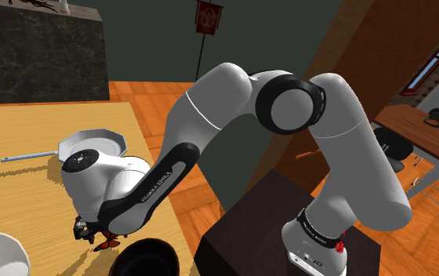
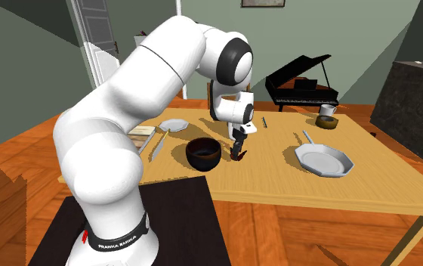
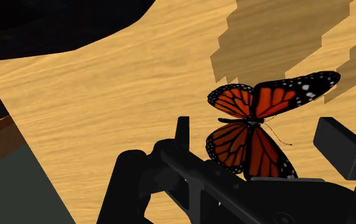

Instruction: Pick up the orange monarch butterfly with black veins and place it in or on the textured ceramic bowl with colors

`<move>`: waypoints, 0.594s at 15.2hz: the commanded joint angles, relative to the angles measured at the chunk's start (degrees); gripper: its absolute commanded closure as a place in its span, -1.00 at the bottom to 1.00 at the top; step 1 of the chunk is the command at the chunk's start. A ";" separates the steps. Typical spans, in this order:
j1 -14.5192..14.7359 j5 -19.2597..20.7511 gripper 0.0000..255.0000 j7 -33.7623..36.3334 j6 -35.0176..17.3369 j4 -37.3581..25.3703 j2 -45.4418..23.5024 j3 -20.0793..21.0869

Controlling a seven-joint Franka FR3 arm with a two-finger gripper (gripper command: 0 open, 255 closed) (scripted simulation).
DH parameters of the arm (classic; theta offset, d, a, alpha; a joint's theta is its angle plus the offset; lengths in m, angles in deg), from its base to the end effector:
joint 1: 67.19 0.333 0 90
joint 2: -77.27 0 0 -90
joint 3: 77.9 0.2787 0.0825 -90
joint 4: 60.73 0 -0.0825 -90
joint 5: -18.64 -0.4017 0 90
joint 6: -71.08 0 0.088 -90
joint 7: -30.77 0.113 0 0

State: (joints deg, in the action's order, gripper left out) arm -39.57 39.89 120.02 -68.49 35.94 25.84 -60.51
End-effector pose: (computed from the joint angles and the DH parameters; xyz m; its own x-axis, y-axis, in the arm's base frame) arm 0.4491 0.4459 0.0423 0.8391 -0.5434 -0.0259 -0.5398 -0.8375 0.0849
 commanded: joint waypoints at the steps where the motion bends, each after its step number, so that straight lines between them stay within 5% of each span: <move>1: 0.01 0.00 -1.00 0.00 0.00 -0.03 -0.02 0.00; 2: 0.01 0.00 1.00 0.00 0.01 -0.04 -0.02 0.00; 9: 0.14 0.01 1.00 0.09 0.04 -0.22 -0.18 -0.01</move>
State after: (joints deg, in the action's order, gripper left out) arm -39.46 39.90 120.07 -68.54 35.49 25.86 -60.47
